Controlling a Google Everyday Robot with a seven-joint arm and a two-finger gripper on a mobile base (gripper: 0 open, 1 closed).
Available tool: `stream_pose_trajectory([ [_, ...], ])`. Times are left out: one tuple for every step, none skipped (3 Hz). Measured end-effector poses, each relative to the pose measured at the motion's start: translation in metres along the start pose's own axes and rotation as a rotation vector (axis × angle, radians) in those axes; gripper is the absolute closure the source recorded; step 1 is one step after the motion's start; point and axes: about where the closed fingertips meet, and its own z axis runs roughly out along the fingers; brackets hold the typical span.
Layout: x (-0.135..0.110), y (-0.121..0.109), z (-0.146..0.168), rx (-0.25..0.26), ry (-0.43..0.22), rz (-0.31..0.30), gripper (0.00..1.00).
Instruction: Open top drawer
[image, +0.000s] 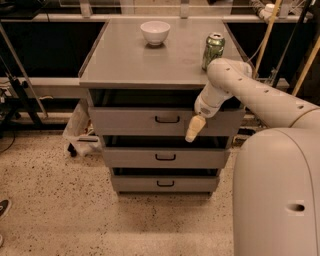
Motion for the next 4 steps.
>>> stream_pose_trajectory([
  [0.0,0.0,0.0,0.0,0.0,0.0,0.0],
  [0.0,0.0,0.0001,0.0,0.0,0.0,0.19],
  [0.0,0.0,0.0001,0.0,0.0,0.0,0.42],
  [0.0,0.0001,0.0,0.0,0.0,0.0,0.65],
])
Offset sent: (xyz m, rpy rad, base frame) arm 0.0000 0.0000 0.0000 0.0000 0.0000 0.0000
